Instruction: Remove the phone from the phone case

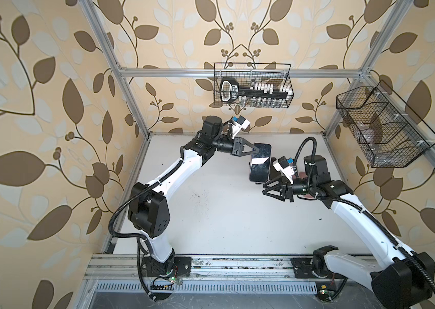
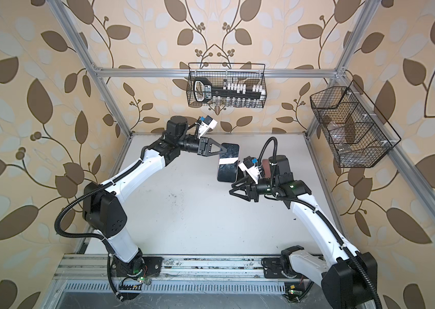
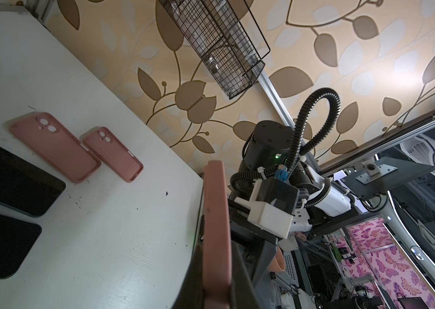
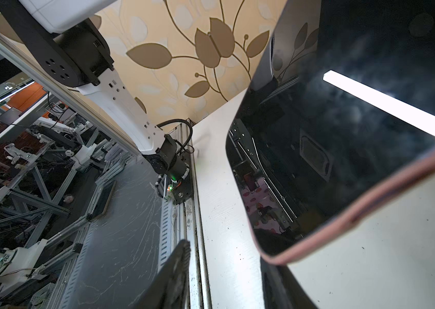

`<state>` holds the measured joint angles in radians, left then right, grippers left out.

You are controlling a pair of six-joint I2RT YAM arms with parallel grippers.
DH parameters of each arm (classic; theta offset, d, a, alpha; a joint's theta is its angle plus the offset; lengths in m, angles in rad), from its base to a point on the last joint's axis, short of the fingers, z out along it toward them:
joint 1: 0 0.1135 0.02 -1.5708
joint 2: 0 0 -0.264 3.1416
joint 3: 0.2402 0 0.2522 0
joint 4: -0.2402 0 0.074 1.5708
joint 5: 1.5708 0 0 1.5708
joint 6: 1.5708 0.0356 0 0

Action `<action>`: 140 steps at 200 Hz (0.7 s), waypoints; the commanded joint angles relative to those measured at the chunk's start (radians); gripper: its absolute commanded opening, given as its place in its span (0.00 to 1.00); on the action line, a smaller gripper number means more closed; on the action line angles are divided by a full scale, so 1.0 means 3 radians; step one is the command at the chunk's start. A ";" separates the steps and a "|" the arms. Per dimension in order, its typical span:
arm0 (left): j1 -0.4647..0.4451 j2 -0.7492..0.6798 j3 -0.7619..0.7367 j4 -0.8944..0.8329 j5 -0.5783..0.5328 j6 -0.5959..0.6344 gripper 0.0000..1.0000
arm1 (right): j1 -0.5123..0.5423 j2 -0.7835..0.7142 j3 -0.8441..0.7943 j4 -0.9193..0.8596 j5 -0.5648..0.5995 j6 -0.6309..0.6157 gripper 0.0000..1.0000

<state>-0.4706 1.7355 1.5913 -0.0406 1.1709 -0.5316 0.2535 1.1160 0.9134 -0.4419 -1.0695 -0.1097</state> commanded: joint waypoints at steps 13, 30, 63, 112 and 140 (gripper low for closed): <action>0.0001 -0.0198 0.0059 0.0334 0.0090 -0.0059 0.00 | 0.0019 0.0125 0.0166 -0.0103 0.0038 -0.0126 0.44; -0.0001 -0.0248 -0.0006 0.0350 0.0085 -0.0042 0.00 | 0.0015 0.0171 0.0207 -0.0112 0.0066 -0.0136 0.44; -0.0004 -0.0292 -0.0059 0.0340 0.0088 -0.0025 0.00 | 0.0018 0.0224 0.0207 -0.0081 0.0076 -0.0150 0.44; 0.0001 -0.0313 -0.0073 0.0340 0.0090 -0.0017 0.00 | 0.0027 0.0333 0.0215 -0.0176 0.0059 -0.0240 0.39; -0.0003 -0.0324 -0.0069 0.0340 0.0103 -0.0012 0.00 | 0.0027 0.0356 0.0232 -0.0185 0.0022 -0.0267 0.38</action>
<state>-0.4706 1.7195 1.5650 -0.0101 1.1702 -0.5346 0.2573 1.2152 0.9474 -0.4747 -1.0473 -0.1474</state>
